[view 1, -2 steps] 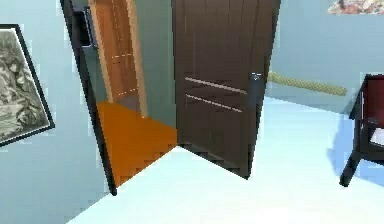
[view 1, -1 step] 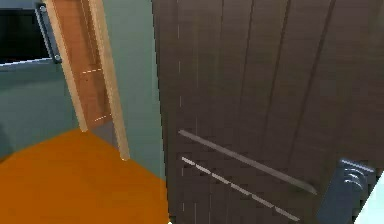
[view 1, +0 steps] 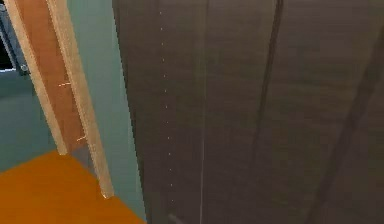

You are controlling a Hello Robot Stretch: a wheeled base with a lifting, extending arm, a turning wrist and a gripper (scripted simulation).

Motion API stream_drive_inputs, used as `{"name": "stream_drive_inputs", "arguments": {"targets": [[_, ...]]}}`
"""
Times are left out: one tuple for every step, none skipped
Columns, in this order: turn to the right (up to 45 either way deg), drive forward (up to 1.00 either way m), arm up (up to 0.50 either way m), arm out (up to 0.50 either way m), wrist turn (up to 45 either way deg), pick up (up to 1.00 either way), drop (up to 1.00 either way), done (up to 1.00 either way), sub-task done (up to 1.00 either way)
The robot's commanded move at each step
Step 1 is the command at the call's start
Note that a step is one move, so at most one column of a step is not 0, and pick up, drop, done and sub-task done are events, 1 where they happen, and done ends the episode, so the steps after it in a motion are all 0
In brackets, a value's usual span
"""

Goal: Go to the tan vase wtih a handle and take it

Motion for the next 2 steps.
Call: {"name": "stream_drive_inputs", "arguments": {"targets": [[-39.0,0.00,0.00,0.00,0.0,0.00,0.00,0.00,0.00],[0.0,1.00,0.00,0.00,0.0,0.00,0.00,0.00,0.00]]}}
